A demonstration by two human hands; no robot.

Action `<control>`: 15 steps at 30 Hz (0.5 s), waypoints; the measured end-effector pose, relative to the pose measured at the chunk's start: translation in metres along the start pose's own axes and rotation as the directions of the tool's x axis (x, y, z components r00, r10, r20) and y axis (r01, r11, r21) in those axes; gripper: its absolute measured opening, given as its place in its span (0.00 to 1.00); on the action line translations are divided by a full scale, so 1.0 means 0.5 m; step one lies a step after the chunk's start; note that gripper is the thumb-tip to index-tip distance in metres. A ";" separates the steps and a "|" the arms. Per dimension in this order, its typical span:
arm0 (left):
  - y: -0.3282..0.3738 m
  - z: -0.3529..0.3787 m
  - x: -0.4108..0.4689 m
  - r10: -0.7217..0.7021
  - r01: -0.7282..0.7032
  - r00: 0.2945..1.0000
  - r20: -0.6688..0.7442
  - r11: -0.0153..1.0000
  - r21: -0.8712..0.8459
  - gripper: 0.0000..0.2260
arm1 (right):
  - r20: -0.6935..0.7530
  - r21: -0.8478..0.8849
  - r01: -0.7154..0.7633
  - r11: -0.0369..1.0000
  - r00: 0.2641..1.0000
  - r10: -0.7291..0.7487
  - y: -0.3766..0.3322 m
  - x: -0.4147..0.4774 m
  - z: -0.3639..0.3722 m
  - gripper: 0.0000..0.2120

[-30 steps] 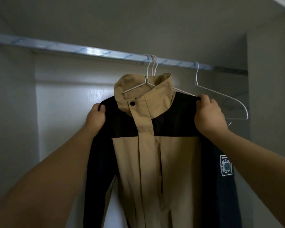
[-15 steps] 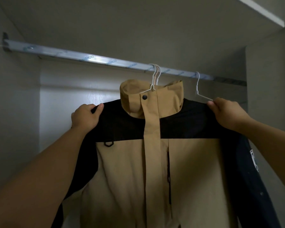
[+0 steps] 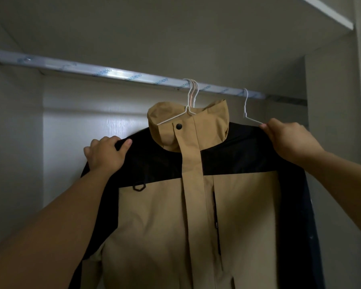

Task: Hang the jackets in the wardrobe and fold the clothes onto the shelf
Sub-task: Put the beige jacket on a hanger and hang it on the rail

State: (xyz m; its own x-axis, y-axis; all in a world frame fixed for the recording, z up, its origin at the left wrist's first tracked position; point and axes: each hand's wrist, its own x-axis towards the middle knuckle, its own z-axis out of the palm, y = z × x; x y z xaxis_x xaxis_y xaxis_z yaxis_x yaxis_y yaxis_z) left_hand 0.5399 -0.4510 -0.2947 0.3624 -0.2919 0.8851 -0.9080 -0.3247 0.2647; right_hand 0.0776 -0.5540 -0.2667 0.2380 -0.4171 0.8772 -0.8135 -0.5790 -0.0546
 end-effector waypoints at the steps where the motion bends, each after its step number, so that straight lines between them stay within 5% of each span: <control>1: 0.002 -0.002 -0.001 -0.002 0.002 1.000 -0.005 1.000 0.019 0.24 | 0.010 -0.018 0.020 1.000 1.000 -0.019 0.001 -0.001 0.001 0.20; 5: 0.002 -0.004 -0.004 -0.027 0.028 1.000 -0.011 0.997 0.072 0.23 | 0.076 -0.100 0.120 0.988 0.991 -0.113 0.010 0.000 0.003 0.31; 9: 0.003 0.007 0.006 -0.100 0.093 0.978 0.181 0.995 0.046 0.19 | 0.093 0.027 0.096 0.995 0.991 -0.099 0.019 -0.001 0.012 0.22; 15: 0.047 0.001 0.022 -0.058 0.159 0.954 0.294 0.930 -0.330 0.11 | 0.148 0.077 0.005 0.997 0.989 -0.016 -0.004 0.028 0.024 0.18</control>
State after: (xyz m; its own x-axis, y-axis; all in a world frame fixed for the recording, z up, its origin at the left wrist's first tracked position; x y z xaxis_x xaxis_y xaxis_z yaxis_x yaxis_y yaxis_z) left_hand 0.5229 -0.4621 -0.2788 0.4603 -0.5245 0.7163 -0.8568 -0.0512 0.5131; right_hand 0.0888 -0.5670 -0.2600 0.3268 -0.5066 0.7979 -0.7691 -0.6332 -0.0870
